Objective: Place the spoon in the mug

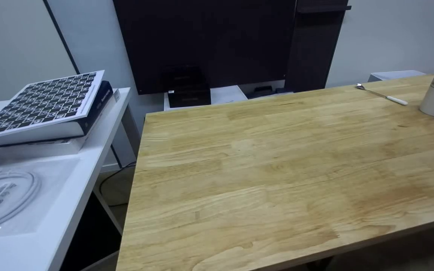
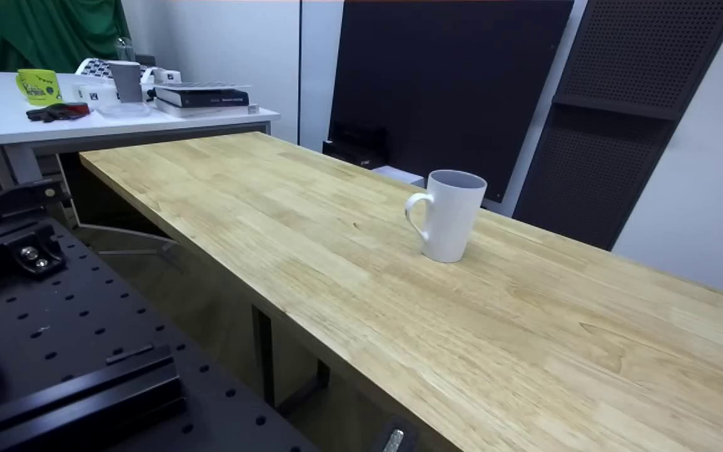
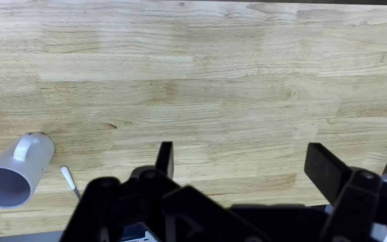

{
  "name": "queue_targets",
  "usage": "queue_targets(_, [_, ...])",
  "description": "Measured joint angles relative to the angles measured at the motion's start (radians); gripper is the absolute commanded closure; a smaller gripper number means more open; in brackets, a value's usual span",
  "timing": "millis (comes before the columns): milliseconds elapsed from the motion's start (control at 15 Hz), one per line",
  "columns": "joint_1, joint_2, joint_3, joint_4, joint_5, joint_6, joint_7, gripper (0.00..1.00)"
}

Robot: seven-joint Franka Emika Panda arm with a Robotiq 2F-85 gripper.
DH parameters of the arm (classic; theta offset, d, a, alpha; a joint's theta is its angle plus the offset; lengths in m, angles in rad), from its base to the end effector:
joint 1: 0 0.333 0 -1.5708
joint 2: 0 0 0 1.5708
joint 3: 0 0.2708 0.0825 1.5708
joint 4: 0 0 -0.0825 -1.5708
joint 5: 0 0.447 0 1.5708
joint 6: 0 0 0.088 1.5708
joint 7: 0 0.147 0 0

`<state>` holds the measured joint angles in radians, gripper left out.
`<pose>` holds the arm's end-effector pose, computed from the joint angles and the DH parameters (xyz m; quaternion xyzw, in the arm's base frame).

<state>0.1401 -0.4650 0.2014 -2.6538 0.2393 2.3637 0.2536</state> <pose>0.4509 0.1555 0.2872 -0.9944 0.0407 -0.0695 0.0685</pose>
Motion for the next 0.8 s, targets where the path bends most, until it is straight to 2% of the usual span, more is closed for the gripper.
queue_targets(400, [-0.008,0.001,-0.006,0.001,-0.011,0.001,0.000,0.00])
queue_targets(800, [-0.112,0.068,-0.091,0.072,-0.106,0.006,-0.031,0.00])
